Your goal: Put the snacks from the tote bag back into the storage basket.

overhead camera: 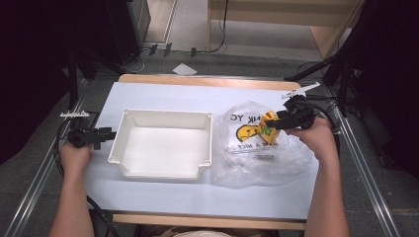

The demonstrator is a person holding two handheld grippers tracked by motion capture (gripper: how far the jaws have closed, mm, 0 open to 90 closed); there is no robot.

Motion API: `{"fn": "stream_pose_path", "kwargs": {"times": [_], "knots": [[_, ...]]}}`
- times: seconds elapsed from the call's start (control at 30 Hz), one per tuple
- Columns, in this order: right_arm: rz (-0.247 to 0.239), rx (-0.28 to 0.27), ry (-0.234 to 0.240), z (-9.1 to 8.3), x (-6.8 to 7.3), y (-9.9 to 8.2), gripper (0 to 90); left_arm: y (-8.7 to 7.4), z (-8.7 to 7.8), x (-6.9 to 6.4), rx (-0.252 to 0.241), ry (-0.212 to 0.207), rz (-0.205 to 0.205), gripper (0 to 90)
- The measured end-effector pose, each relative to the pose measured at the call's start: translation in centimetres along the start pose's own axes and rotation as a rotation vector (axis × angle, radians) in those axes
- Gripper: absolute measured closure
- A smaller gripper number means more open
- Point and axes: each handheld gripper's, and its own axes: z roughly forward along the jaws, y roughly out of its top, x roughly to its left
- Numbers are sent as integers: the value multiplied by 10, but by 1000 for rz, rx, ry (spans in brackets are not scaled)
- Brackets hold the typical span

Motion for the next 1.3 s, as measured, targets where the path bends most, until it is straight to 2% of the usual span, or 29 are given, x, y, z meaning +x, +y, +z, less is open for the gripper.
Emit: {"fn": "stream_pose_path", "kwargs": {"times": [0.1,0.27,0.4,0.67,0.77,1.03,1.17,1.3], "knots": [[19,7,-18,3,-6,-3,372,0,0,0,-2,0,-1,242],[55,7,-19,10,-13,-7,368,0,0,1,1,-2,-1,241],[59,33,-38,21,-16,-7,368,0,1,0,4,-6,0,241],[82,75,-12,48,-21,-13,394,0,-1,0,-9,-3,-4,241],[71,89,-18,55,-21,-14,395,0,0,1,-8,-4,-4,242],[74,91,-47,61,-19,-15,457,0,-1,0,-7,-5,-2,242],[82,92,-44,63,-20,-15,448,0,0,0,-7,-6,-2,242],[69,96,-50,65,-19,-15,451,0,-1,0,-7,-6,-1,242]]}}
